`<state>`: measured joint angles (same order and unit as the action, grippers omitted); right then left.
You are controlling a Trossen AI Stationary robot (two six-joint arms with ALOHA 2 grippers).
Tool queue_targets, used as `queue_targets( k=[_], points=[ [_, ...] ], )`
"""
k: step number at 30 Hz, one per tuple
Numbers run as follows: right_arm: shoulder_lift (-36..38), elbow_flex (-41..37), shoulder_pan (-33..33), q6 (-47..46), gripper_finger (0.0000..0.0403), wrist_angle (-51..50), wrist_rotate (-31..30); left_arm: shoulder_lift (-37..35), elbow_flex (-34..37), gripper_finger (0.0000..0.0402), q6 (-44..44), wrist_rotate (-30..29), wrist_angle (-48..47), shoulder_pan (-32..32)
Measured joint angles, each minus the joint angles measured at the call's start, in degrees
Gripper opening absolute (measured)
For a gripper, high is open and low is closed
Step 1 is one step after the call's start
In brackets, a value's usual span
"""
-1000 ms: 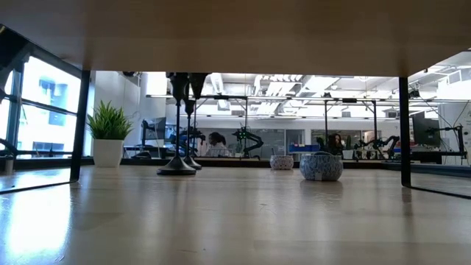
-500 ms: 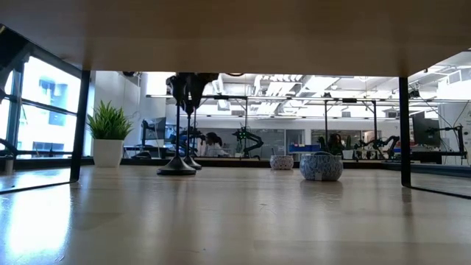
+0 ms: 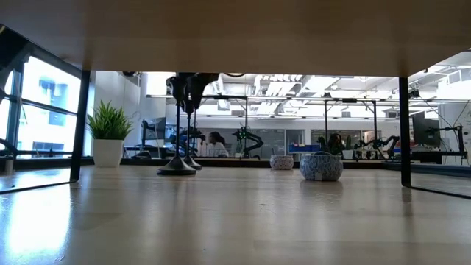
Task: Pick & Place candle stick holders
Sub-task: Put the top black candle holder on the shelf
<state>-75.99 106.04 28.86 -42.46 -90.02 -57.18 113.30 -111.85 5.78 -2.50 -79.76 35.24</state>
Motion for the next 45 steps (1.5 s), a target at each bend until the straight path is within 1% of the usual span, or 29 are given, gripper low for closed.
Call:
queue_targets(
  k=[23,25,28,35,40,45],
  points=[
    [0.00,0.00,0.00,-0.11,0.0358,0.01,0.36,0.11,0.00,0.0267,0.02,0.26,-0.43,0.00],
    [0.00,0.01,0.02,-0.11,0.0358,0.00,0.34,0.11,0.00,0.0258,0.03,0.35,-0.68,0.00],
    [0.00,0.00,0.00,-0.11,0.0358,0.00,0.34,0.11,0.00,0.0231,0.04,0.39,-0.76,0.00],
    [0.00,0.00,0.01,-0.08,0.0358,0.00,0.34,0.13,0.00,0.0137,-0.04,0.39,-0.25,0.00],
    [0.00,0.00,0.01,-0.05,0.0358,0.01,0.34,0.13,-0.02,0.0133,-1.02,0.00,-0.04,0.00],
    [0.00,0.00,0.02,0.02,0.0358,0.00,0.34,0.13,-0.04,0.0133,-1.03,-2.37,-0.35,-0.70]
  ],
)
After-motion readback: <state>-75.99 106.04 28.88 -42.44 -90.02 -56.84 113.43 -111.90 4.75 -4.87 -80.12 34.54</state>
